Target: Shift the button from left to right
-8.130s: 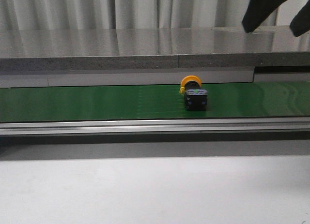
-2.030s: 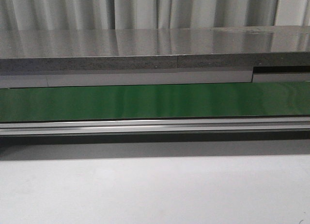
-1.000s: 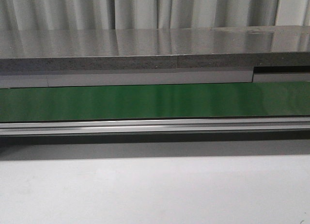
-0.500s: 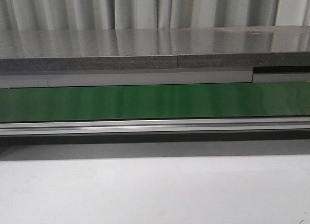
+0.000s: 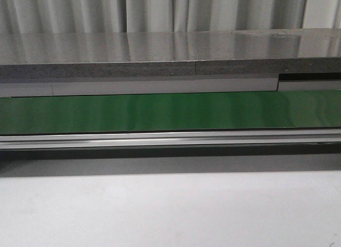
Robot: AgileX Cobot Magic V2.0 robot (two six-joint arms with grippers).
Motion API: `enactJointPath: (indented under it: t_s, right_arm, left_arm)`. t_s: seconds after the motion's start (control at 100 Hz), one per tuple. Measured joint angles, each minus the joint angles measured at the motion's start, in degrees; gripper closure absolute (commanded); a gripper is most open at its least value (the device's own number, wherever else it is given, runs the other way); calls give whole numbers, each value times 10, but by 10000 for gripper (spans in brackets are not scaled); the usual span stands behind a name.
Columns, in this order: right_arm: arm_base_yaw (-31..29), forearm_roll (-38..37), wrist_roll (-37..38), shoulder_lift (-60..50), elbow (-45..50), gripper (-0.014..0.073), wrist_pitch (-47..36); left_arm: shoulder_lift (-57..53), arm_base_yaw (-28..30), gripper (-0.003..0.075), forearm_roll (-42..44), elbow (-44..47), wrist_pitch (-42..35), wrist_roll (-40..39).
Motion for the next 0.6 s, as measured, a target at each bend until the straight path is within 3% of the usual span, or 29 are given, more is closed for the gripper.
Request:
enactJointPath:
  t_s: [0.35, 0.6]
  right_arm:
    - [9, -16, 30, -123, 110, 662, -62]
    - [9, -16, 31, -135, 158, 662, -86]
  left_arm:
    - [0, 0, 740, 0, 0, 0, 0]
    - [0, 0, 740, 0, 0, 0, 0]
